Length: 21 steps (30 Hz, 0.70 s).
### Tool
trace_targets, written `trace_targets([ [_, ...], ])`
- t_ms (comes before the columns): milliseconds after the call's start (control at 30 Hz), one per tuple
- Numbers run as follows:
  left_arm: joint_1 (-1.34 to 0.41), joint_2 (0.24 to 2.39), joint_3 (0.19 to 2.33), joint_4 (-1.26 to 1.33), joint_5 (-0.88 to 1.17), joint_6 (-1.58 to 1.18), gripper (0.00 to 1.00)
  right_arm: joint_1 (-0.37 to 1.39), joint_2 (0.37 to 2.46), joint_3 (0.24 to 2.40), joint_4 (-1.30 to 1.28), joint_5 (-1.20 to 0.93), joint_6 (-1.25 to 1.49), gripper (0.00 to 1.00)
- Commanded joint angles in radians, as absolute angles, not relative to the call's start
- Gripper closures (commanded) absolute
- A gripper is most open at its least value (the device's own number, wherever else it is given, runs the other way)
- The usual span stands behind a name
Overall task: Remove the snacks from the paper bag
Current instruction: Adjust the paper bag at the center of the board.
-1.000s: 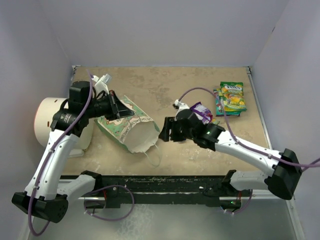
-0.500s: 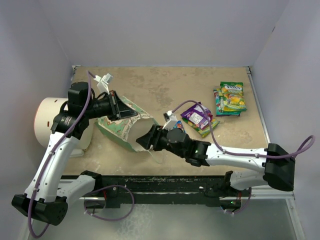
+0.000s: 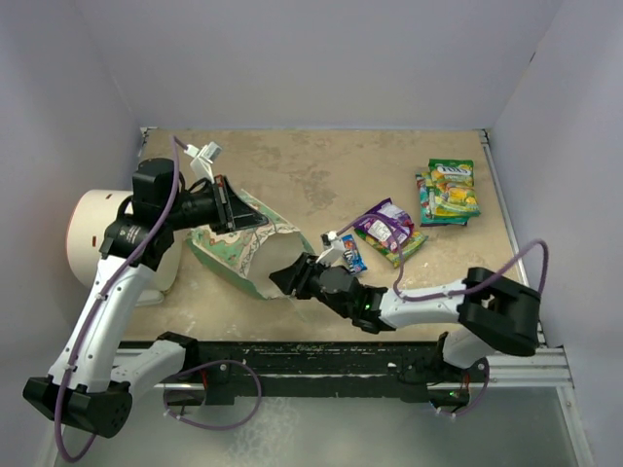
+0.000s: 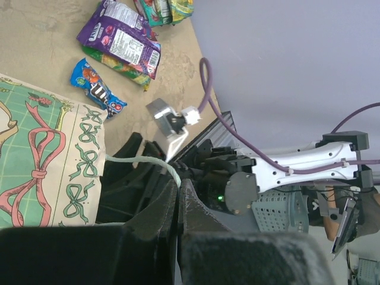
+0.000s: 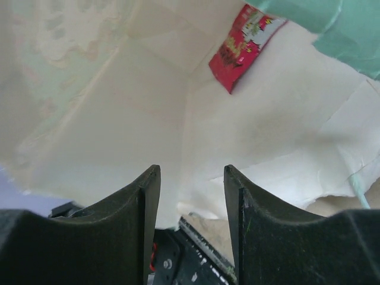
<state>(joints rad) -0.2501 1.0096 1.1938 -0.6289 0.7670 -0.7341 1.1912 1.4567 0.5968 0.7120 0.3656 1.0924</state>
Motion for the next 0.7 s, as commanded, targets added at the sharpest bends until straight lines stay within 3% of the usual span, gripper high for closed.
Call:
trace_targets([
  [0, -0.253, 1.015, 1.239, -0.571, 0.798, -0.689, 1.00, 1.197, 1.603, 0.655, 0.885, 0.479, 1.198, 0.51],
  [267, -0.254, 1.048, 1.224, -0.530, 0.831, -0.685, 1.00, 1.209, 1.867, 0.897, 0.812, 0.653, 1.342, 0.45],
  [667, -0.297, 1.056, 1.193, -0.569, 0.858, -0.631, 1.00, 1.179, 2.107, 1.083, 0.821, 0.576, 1.347, 0.40],
])
